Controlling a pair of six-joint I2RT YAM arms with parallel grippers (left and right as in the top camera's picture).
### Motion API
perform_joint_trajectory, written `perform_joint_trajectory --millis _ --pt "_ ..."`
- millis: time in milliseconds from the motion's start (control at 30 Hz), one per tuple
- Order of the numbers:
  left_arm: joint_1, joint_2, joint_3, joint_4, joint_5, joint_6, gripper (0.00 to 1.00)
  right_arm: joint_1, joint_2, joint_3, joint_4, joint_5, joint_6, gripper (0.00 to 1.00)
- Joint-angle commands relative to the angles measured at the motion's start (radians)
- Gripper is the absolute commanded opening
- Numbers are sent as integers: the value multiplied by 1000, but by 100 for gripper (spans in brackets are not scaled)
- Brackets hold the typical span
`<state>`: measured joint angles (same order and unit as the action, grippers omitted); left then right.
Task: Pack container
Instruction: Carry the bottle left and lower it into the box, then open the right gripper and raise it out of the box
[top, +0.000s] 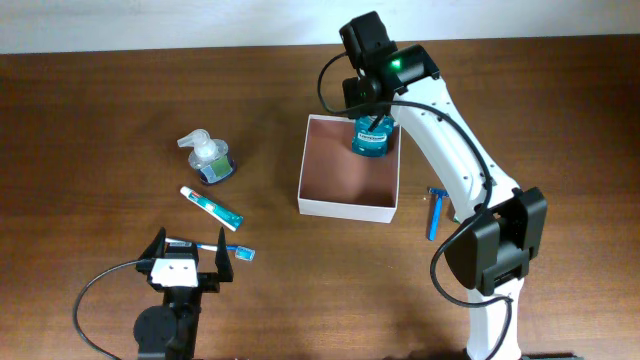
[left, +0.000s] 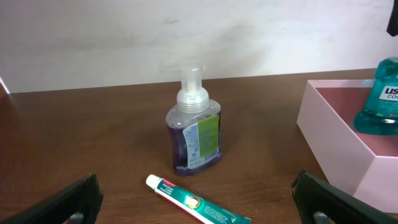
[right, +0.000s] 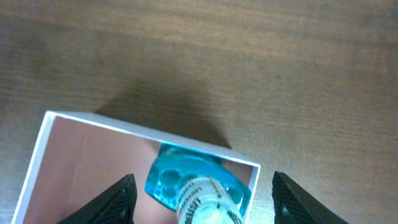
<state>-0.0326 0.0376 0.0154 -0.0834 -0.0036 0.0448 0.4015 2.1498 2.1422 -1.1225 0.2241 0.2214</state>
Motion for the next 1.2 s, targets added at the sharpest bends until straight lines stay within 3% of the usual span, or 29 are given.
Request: perform_joint_trajectory --millis 0,133,267,367,500,567,600,633,733,967,1167 --pt "-4 -4 -5 0 -2 -6 99 -18 -40 26 0 16 5 63" --pt "-4 -4 -5 0 -2 -6 99 -60 -46 26 -15 -31 30 62" --pt "-4 -4 -5 0 -2 -6 99 -82 -45 23 -40 -192 50 43" --pt "-4 -4 -5 0 -2 -6 99 -76 -45 23 -40 -195 51 31" --pt "-4 -4 -5 0 -2 -6 99 -72 -45 23 -45 -195 51 27" --pt "-4 -4 -5 0 -2 -6 99 -73 -45 23 -48 -194 50 29" --pt "-4 -4 -5 0 -2 -6 99 -73 -45 23 -48 -193 50 38" --pt "-4 -4 -5 0 -2 -6 99 -75 -45 23 -39 -190 49 64" --pt "-4 -4 -5 0 -2 -6 99 -77 -45 24 19 -187 19 77" --pt "-4 -4 -5 0 -2 -6 99 -116 -45 107 59 -187 20 79" --pt "-4 -4 -5 0 -2 -6 99 -282 -45 166 -24 -192 57 77"
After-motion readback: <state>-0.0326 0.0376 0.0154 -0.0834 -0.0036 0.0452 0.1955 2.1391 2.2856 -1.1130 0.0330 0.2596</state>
